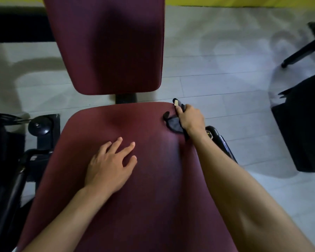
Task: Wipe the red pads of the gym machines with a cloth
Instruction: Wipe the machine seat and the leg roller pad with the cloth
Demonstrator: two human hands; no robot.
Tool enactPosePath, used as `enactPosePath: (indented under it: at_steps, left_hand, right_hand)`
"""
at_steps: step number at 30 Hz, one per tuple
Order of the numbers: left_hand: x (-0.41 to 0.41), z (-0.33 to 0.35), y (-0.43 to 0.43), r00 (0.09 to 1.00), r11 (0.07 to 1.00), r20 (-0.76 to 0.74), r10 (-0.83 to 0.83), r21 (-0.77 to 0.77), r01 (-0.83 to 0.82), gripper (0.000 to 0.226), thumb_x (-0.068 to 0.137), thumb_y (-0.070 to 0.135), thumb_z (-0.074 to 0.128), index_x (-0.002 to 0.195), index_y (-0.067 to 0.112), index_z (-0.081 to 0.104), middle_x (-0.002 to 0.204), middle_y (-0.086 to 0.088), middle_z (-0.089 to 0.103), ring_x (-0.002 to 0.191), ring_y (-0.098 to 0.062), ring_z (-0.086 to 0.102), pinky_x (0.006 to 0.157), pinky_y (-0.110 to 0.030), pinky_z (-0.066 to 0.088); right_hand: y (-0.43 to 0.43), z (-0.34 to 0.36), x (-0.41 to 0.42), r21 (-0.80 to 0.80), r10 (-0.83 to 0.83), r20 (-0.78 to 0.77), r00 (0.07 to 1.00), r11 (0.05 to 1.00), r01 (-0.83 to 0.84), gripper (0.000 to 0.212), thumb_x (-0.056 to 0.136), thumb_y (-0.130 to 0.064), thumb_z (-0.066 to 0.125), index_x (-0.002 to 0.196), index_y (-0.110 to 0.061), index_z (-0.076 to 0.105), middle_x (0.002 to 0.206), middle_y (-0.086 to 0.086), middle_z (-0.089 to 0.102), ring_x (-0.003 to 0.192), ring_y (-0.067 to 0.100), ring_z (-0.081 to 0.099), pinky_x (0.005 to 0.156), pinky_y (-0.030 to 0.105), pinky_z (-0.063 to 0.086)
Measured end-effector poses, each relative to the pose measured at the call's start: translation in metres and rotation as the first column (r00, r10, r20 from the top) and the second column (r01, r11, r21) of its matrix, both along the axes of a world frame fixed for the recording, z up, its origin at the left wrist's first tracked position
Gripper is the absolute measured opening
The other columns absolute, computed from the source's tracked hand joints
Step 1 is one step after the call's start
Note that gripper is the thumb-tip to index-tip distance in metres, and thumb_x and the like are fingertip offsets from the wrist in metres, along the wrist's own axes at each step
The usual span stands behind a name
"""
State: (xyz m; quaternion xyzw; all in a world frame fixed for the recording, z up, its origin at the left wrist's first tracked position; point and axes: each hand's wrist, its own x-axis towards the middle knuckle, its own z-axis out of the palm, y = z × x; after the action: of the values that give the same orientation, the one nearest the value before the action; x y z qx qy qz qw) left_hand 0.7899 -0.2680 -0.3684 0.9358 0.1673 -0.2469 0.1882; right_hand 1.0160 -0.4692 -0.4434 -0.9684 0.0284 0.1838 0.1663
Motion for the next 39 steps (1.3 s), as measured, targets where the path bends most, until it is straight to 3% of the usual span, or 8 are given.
enactPosePath:
  at_steps: [5, 12, 17, 22, 26, 31, 37, 39]
  left_hand:
    - [-0.001, 0.0, -0.002, 1.0, 1.0, -0.016, -0.014, 0.028, 0.015, 0.056, 0.098, 0.065, 0.034, 0.153, 0.057, 0.027, 0.168, 0.016, 0.017, 0.153, -0.016, 0.015, 0.118, -0.044, 0.028]
    - [-0.002, 0.001, -0.005, 1.0, 0.999, -0.02, -0.022, 0.046, 0.023, 0.059, 0.096, 0.069, 0.033, 0.153, 0.055, 0.028, 0.168, 0.013, 0.02, 0.152, -0.02, 0.019, 0.118, -0.047, 0.03]
    - [-0.002, 0.004, -0.006, 0.999, 0.999, -0.047, -0.012, 0.032, 0.013, 0.061, 0.095, 0.072, 0.033, 0.154, 0.056, 0.026, 0.169, 0.013, 0.017, 0.154, -0.02, 0.016, 0.119, -0.049, 0.029]
    - [-0.002, 0.005, -0.008, 0.999, 1.0, -0.037, 0.002, 0.02, -0.001, 0.063, 0.094, 0.073, 0.035, 0.154, 0.055, 0.027, 0.168, 0.014, 0.017, 0.154, -0.019, 0.015, 0.117, -0.052, 0.031]
    - [0.0, 0.004, -0.006, 1.0, 0.999, -0.025, 0.007, 0.032, -0.007, 0.061, 0.094, 0.073, 0.036, 0.152, 0.057, 0.029, 0.167, 0.017, 0.019, 0.153, -0.017, 0.017, 0.114, -0.053, 0.034]
    - [0.001, 0.001, -0.001, 0.999, 0.999, -0.03, -0.012, 0.043, 0.014, 0.061, 0.092, 0.076, 0.036, 0.151, 0.059, 0.03, 0.166, 0.017, 0.021, 0.152, -0.018, 0.019, 0.112, -0.055, 0.037]
    - [0.002, 0.005, -0.003, 0.985, 0.997, -0.171, -0.039, -0.073, 0.027, 0.07, 0.094, 0.077, 0.027, 0.158, 0.051, 0.016, 0.171, 0.008, 0.002, 0.158, -0.023, -0.001, 0.126, -0.051, 0.004]
    - [0.001, 0.011, -0.005, 0.99, 0.997, -0.142, -0.014, -0.083, 0.002, 0.068, 0.096, 0.076, 0.024, 0.158, 0.049, 0.021, 0.171, 0.007, 0.007, 0.158, -0.024, 0.003, 0.125, -0.052, 0.004]
  right_hand:
    - [-0.031, 0.009, -0.027, -0.039, 0.114, 0.042, 0.993, 0.993, -0.113, 0.054, 0.1, -0.064, 0.046, 0.111, -0.015, 0.066, 0.109, 0.022, 0.07, 0.103, 0.043, 0.064, 0.073, 0.042, 0.039]
    - [-0.087, 0.055, -0.136, -0.147, 0.087, 0.111, 0.99, 0.987, -0.07, 0.054, 0.1, -0.065, 0.042, 0.136, -0.028, 0.056, 0.102, 0.018, 0.071, 0.095, 0.043, 0.067, 0.074, 0.044, 0.05]
    - [-0.125, 0.085, -0.205, -0.142, 0.028, 0.155, 0.988, 0.99, -0.006, 0.045, 0.102, -0.054, 0.048, 0.136, -0.027, 0.058, 0.095, 0.012, 0.072, 0.087, 0.039, 0.069, 0.062, 0.039, 0.036]
    - [-0.096, 0.072, -0.162, -0.176, -0.039, 0.083, 0.996, 0.983, 0.053, 0.046, 0.105, -0.054, 0.04, 0.105, -0.013, 0.061, 0.099, 0.016, 0.07, 0.092, 0.041, 0.066, 0.065, 0.042, 0.039]
    - [-0.052, 0.057, -0.094, -0.061, -0.036, 0.075, 0.997, 0.997, 0.041, 0.05, 0.105, -0.053, 0.042, 0.115, -0.009, 0.065, 0.113, 0.022, 0.068, 0.106, 0.044, 0.064, 0.082, 0.045, 0.049]
    - [-0.046, 0.04, -0.075, -0.058, -0.054, 0.06, 0.997, 0.997, 0.057, 0.055, 0.1, -0.061, 0.049, 0.115, -0.011, 0.067, 0.111, 0.021, 0.068, 0.106, 0.042, 0.063, 0.082, 0.042, 0.049]
    - [-0.081, 0.066, -0.124, -0.184, 0.054, 0.07, 0.996, 0.982, -0.041, 0.049, 0.103, -0.054, 0.046, 0.112, -0.011, 0.066, 0.108, 0.018, 0.07, 0.102, 0.039, 0.066, 0.08, 0.041, 0.05]
    - [-0.092, 0.076, -0.15, -0.257, 0.112, 0.085, 0.99, 0.962, -0.086, 0.047, 0.105, -0.052, 0.043, 0.114, -0.011, 0.064, 0.108, 0.016, 0.07, 0.098, 0.039, 0.068, 0.073, 0.039, 0.047]
